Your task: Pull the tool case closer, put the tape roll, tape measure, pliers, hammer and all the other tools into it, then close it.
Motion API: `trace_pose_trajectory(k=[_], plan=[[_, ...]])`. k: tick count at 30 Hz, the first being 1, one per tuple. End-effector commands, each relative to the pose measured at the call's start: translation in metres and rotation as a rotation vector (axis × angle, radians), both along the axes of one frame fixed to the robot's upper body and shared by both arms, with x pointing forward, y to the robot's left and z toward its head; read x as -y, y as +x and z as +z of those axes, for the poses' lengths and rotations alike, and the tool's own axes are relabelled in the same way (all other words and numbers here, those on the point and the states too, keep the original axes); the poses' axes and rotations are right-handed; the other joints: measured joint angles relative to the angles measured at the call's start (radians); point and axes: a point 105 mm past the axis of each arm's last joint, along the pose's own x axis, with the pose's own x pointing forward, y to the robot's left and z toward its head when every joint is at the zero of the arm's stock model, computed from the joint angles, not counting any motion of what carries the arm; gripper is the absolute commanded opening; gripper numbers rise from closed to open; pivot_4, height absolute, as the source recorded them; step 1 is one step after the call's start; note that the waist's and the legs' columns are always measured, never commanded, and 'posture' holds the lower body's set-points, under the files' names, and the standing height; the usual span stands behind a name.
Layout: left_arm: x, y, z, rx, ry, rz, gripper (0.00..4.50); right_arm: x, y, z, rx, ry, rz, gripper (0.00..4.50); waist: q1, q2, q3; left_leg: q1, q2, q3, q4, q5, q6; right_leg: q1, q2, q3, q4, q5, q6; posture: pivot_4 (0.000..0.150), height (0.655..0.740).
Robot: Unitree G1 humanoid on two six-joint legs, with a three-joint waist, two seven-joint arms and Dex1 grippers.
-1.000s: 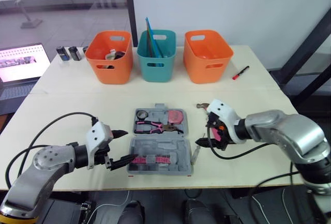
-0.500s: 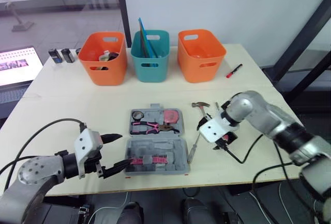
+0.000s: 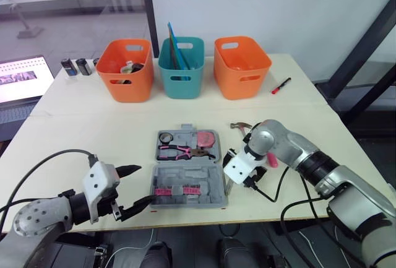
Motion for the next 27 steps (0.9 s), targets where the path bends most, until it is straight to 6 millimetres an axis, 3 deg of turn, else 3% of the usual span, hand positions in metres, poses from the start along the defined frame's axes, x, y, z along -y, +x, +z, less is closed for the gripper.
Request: trace_pose_trajectory(k=[1,8,16,21,23,27], plan=[[0.002,-0.001,0.009,0.045,0.015,-0.001,4.5,-0.005,0.002,-0.001,0.01,-0.011,0.013,3.26,0.0,0.0,0.0,0.0,0.0,0.0,0.0,0.0,0.0,0.0,0.0,0.0,0.0,0.0,0.0,0.15,0.74],[0.002,0.002,0.007,0.041,0.025,-0.004,4.5,-0.011,0.001,-0.008,0.039,-0.059,0.108,0.03,-0.003,-0.001,-0.001,0.003,0.0,0.0,0.001,0.0,0.0,0.001,0.001,0.001,0.004,0.0,0.0,0.15,0.74],[0.003,0.006,0.007,0.044,0.027,-0.013,4.5,-0.007,-0.003,0.006,0.073,-0.076,0.219,0.03,-0.003,-0.002,-0.001,0.006,0.0,0.0,0.002,0.001,-0.001,0.001,0.001,0.003,0.009,-0.001,0.0,0.15,0.74],[0.0,0.006,0.006,0.036,0.032,-0.02,4.5,-0.007,-0.023,0.047,0.107,-0.035,0.373,0.03,0.001,-0.001,0.0,0.003,0.0,0.001,0.001,0.001,-0.001,-0.001,0.001,0.004,0.01,-0.001,0.001,0.15,0.74],[-0.001,0.008,0.006,0.036,0.037,-0.027,4.5,-0.009,-0.028,0.062,0.085,0.045,0.285,0.03,0.001,-0.001,0.0,0.004,0.0,0.001,0.001,0.001,-0.001,-0.001,0.001,0.004,0.01,-0.002,0.002,0.15,0.74],[0.0,0.011,0.007,0.039,0.04,-0.038,4.5,-0.023,-0.028,0.091,-0.027,0.347,-0.098,0.03,0.0,-0.001,-0.001,0.004,0.0,0.001,0.002,0.001,-0.001,-0.001,0.001,0.005,0.011,-0.001,0.001,0.15,0.74]])
